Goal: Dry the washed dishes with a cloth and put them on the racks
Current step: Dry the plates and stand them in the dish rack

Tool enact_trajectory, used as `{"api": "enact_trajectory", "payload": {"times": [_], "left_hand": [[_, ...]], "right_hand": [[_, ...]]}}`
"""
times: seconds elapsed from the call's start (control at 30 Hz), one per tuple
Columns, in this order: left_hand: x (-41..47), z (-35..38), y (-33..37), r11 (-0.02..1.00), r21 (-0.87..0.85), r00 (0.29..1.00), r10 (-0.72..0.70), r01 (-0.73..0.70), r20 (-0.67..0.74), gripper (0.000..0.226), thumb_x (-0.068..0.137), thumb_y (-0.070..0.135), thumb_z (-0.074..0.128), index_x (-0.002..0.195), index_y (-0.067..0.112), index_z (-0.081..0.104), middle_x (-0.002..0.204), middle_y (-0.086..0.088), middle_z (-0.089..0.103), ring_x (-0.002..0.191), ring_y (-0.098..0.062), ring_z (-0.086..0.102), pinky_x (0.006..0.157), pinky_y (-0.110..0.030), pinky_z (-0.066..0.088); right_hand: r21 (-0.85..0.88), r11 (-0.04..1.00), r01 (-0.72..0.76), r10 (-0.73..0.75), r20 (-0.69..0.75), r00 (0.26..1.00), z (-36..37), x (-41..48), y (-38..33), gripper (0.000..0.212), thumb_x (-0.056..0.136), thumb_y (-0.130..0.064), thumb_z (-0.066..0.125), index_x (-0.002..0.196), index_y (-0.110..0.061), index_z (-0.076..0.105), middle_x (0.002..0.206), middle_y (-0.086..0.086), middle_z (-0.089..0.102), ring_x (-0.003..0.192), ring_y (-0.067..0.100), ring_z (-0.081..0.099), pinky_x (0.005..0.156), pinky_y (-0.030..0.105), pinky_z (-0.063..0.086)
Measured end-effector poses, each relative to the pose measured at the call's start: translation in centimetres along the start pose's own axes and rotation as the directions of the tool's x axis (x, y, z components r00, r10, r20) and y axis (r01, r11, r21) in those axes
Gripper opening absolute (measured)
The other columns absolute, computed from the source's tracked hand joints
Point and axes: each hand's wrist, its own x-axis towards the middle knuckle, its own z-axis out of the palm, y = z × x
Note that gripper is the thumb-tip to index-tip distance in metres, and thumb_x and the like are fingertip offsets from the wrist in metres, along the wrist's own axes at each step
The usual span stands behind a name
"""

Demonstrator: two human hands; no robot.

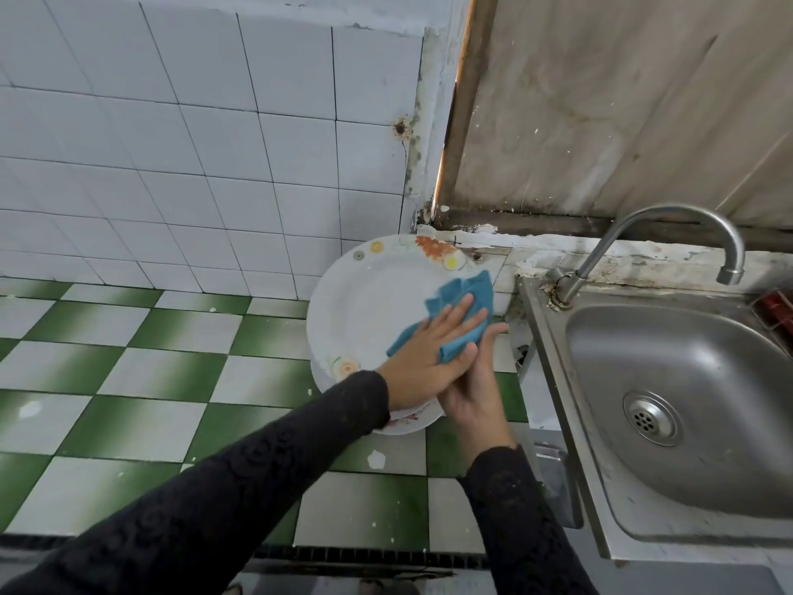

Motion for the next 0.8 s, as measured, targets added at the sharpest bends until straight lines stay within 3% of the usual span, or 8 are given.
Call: {"api": "enact_trajectory", "payload": {"times": [0.1,0.2,0.3,0.4,0.47,0.57,0.67,0.8], "left_hand": [[-1.5,-0.3,-0.1,0.999,0.021,0.995,0.048,-0.05,0.091,0.053,0.107,0.039,0.032,0.155,0.036,0.012,0.164,0.017,-0.002,0.149,0.001,-0.005,0.122,-0.028,-0.003],[-3.4,-1.0,-2.4,0.979,0.184,0.985,0.059,-0.089,0.162,0.054,0.104,0.051,0.026,0.154,0.041,0.009,0.163,0.02,0.003,0.148,0.003,-0.003,0.122,-0.026,-0.002],[-5.1,-1.8,-6.0,0.9,0.429,0.995,0.04,-0.075,0.091,0.061,0.098,0.064,0.013,0.154,0.041,0.004,0.163,0.018,-0.001,0.149,-0.001,-0.009,0.122,-0.03,-0.006],[-5.2,-2.5,-8.3,0.837,0.535,0.994,-0.089,0.113,-0.071,0.067,0.093,0.067,0.004,0.153,0.037,-0.005,0.162,0.014,-0.009,0.148,-0.007,-0.019,0.124,-0.038,-0.006],[-4.0,-2.9,-8.7,0.822,0.511,0.967,-0.186,0.251,-0.176,0.073,0.086,0.067,-0.002,0.151,0.034,-0.013,0.161,0.011,-0.018,0.146,-0.012,-0.027,0.123,-0.04,-0.008],[-1.2,-3.3,-8.7,0.831,0.433,0.927,-0.239,0.349,-0.289,0.08,0.08,0.066,-0.008,0.15,0.029,-0.022,0.157,0.007,-0.03,0.141,-0.016,-0.035,0.118,-0.037,-0.021],[1.0,-3.4,-8.0,0.89,0.297,0.904,-0.232,0.346,-0.358,0.079,0.081,0.067,-0.004,0.146,0.028,-0.024,0.157,0.005,-0.03,0.142,-0.019,-0.033,0.117,-0.039,-0.021],[3.3,-3.0,-5.3,0.968,0.079,0.881,-0.183,0.24,-0.435,0.071,0.085,0.063,0.007,0.146,0.034,-0.015,0.157,0.006,-0.025,0.147,-0.023,-0.025,0.118,-0.041,-0.017]], "right_hand": [[-0.033,0.999,0.022,-0.023,-0.023,0.999,-0.3,0.1,-1.7,0.071,0.095,-0.069,0.03,0.133,-0.016,0.058,0.118,0.014,0.073,0.109,0.028,0.071,0.091,0.045,0.059],[-0.133,0.986,0.104,-0.103,0.019,0.995,-1.1,-0.4,-3.3,0.079,0.093,-0.073,0.032,0.147,-0.018,0.047,0.135,0.014,0.065,0.125,0.034,0.061,0.106,0.054,0.048],[-0.19,0.97,0.151,-0.135,0.093,0.986,-1.8,-0.9,-4.1,0.073,0.096,-0.071,0.025,0.151,-0.025,0.043,0.144,0.007,0.059,0.131,0.03,0.057,0.108,0.054,0.046],[-0.217,0.968,0.13,-0.111,0.095,0.989,-1.2,-1.1,-4.2,0.067,0.098,-0.067,0.021,0.144,-0.028,0.05,0.14,0.002,0.063,0.128,0.025,0.06,0.106,0.051,0.049],[-0.226,0.971,0.071,-0.061,0.052,0.997,-0.4,-0.9,-3.5,0.066,0.097,-0.067,0.022,0.138,-0.027,0.054,0.137,0.005,0.064,0.125,0.024,0.062,0.107,0.052,0.048],[-0.269,0.963,0.032,-0.021,0.041,0.999,0.5,-0.8,-2.4,0.068,0.089,-0.067,0.032,0.136,-0.023,0.055,0.138,0.008,0.063,0.126,0.025,0.061,0.113,0.054,0.041],[-0.307,0.95,0.051,-0.023,0.094,0.995,1.0,-0.8,-2.3,0.073,0.086,-0.065,0.036,0.14,-0.019,0.053,0.138,0.01,0.063,0.129,0.026,0.059,0.114,0.054,0.04],[-0.334,0.943,-0.01,0.046,0.102,0.994,0.5,-0.8,-1.4,0.08,0.087,-0.066,0.041,0.149,-0.017,0.044,0.14,0.014,0.061,0.13,0.03,0.058,0.112,0.055,0.043]]}}
